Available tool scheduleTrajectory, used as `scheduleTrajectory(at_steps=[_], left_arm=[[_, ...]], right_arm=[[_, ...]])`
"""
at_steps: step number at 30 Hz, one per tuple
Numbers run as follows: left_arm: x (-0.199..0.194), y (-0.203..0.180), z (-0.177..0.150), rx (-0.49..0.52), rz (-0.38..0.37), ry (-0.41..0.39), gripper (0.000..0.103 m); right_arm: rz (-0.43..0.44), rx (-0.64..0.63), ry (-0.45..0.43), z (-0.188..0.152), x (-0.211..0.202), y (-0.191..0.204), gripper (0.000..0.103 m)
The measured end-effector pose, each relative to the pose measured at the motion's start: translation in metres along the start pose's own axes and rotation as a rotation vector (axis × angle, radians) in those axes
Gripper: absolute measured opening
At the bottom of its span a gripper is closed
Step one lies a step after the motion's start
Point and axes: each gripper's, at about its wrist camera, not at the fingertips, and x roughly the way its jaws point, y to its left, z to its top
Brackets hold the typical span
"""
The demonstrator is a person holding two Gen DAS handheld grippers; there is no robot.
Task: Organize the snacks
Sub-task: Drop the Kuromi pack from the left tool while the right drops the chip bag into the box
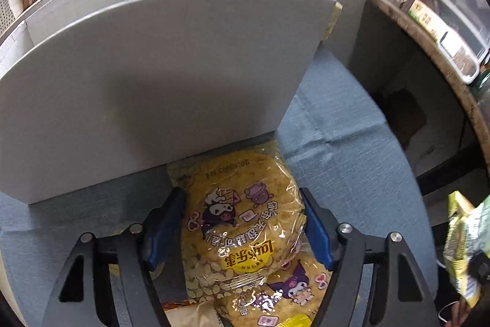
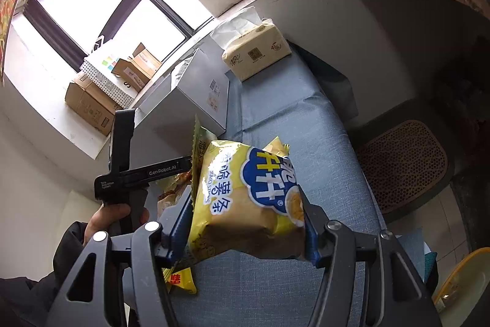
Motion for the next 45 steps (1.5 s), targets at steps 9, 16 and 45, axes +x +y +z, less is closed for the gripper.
scheduleTrajectory(at_steps=[9, 16, 45], left_arm=[[-0.094, 0.008, -0.023, 0.053, -0.023, -0.209, 0.077], [-0.165, 0.035, -0.051, 0.049, 0.019, -0.306, 0.077], [-0.116, 0.156, 0.092, -0.045, 0.171, -0.337, 0.103]], right_arm=[[0.022, -0.039, 0.017, 0.001, 0.005, 0.014, 0.065], [0.054, -0.138, 0.043, 0.008, 0.020, 0.055, 0.065], [0.069, -0.293, 0.131, 0.173, 0.207, 0.208, 0.102]])
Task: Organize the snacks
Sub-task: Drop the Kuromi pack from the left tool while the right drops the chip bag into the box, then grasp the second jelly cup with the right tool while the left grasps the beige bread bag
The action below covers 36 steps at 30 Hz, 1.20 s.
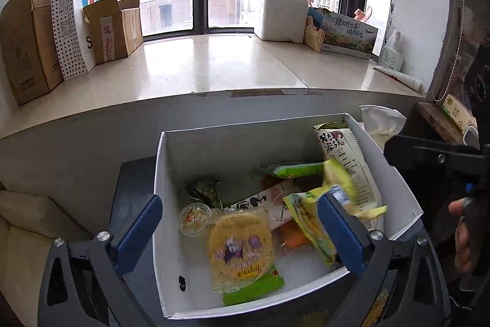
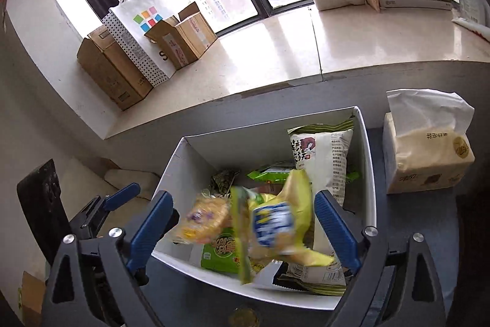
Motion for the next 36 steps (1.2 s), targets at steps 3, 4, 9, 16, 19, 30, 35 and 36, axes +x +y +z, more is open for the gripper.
scheduleTrajectory(at_steps=[3, 4, 9, 16, 19, 30, 35, 36], left_arm=[[-0.002, 0.001, -0.007, -0.004, -0.007, 0.009, 0.103], [-0.002, 0.000, -0.009, -0.003, -0.006, 0.011, 0.103], [-0.006, -0.003, -0.011, 0.004, -0.005, 0.012, 0.103], [-0.055, -0.018, -0.027, 0.032, 0.024, -0.052, 0.103], [-0.085, -0.024, -0.049, 0.032, -0.020, -0.090, 0.103], [-0.121, -0.001, -0.150, -0.151, -0.109, 0.002, 0.103], [-0.135, 0.016, -0.180, -0.200, -0.102, 0.026, 0.103], [-0.138, 0.017, -0.184, -0.199, -0.094, 0.026, 0.103]], right_arm=[[0.000, 0.013, -0.021, -0.001, -0.004, -0.005, 0.103], [0.002, 0.020, -0.020, -0.001, -0.005, -0.006, 0.103], [-0.009, 0.001, -0.032, -0.003, -0.014, -0.007, 0.103], [0.012, -0.078, -0.100, -0.022, -0.061, 0.004, 0.103], [0.008, -0.129, -0.107, -0.045, -0.082, 0.010, 0.103], [-0.064, -0.190, -0.052, -0.179, -0.095, 0.002, 0.103], [-0.111, -0.289, 0.030, -0.201, -0.059, 0.021, 0.103], [-0.107, -0.318, 0.039, -0.201, -0.051, 0.027, 0.103]])
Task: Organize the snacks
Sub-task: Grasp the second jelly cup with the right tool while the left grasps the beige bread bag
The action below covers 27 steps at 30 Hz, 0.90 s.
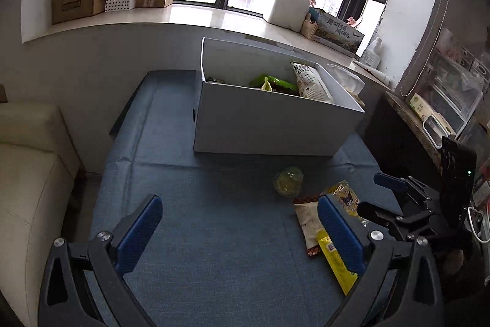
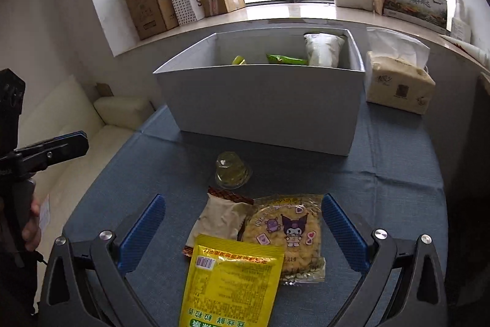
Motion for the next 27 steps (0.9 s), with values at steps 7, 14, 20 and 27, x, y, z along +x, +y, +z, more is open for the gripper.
scheduleTrajectory(at_steps=[7, 14, 20, 27], left_arm=[[-0.008, 0.020, -0.022, -0.071, -0.029, 0.029, 0.103], [-0.008, 0.032, -0.040, -0.096, -0.027, 0.064, 0.103], [-0.003, 0.035, -0.044, -0.112, -0.041, 0.077, 0.103], [0.000, 0.034, -0.045, -0.105, -0.040, 0.086, 0.103]], right_arm=[[0.042, -0.020, 0.081, 0.021, 0.059, 0.015, 0.103], [-0.015, -0.034, 0.171, 0.024, 0.101, 0.016, 0.103], [-0.004, -0.007, 0.197, 0.026, 0.110, 0.012, 0.102], [-0.020, -0.010, 0.205, 0.024, 0.113, 0.010, 0.040]])
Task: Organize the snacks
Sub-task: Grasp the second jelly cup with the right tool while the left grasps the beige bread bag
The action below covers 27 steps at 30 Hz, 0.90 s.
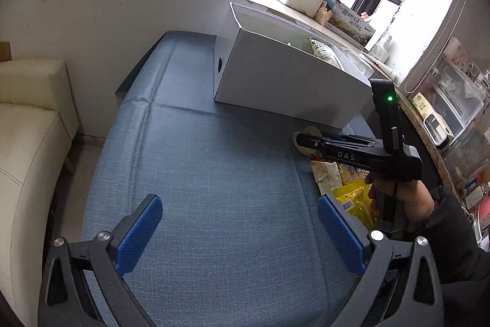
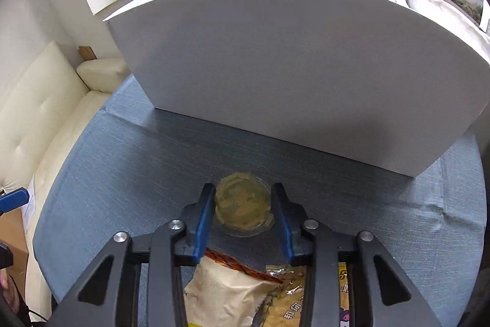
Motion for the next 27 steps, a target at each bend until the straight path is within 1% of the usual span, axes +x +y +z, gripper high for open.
scheduleTrajectory(at_steps=[4, 9, 12, 16, 19, 20, 23, 25, 27], left_arm=[[0.003, -0.003, 0.000, 0.010, 0.005, 0.008, 0.103], [0.009, -0.022, 0.001, 0.062, -0.007, 0.028, 0.103], [0.017, -0.043, 0.004, 0.116, -0.030, 0.048, 0.103], [0.037, -0.081, 0.009, 0.227, -0.059, 0.080, 0.103], [0.057, -0.107, 0.013, 0.288, -0.067, 0.109, 0.103], [0.065, -0.114, 0.015, 0.301, -0.065, 0.115, 0.103], [0.094, -0.128, 0.021, 0.322, -0.019, 0.155, 0.103], [0.109, -0.133, 0.024, 0.338, 0.009, 0.176, 0.103], [0.120, -0.138, 0.026, 0.351, 0.016, 0.179, 0.103]], right_arm=[[0.006, -0.006, -0.033, -0.002, -0.012, -0.002, 0.040], [0.027, 0.013, -0.087, -0.007, -0.046, -0.014, 0.040], [0.044, 0.045, -0.134, -0.014, -0.075, -0.025, 0.040], [0.046, 0.087, -0.196, -0.028, -0.114, -0.045, 0.040], [0.006, 0.123, -0.233, -0.046, -0.144, -0.061, 0.040], [0.001, 0.146, -0.241, -0.052, -0.152, -0.067, 0.040], [0.001, 0.202, -0.269, -0.072, -0.174, -0.083, 0.040], [-0.008, 0.224, -0.282, -0.083, -0.179, -0.088, 0.040], [-0.007, 0.247, -0.284, -0.093, -0.184, -0.094, 0.040]])
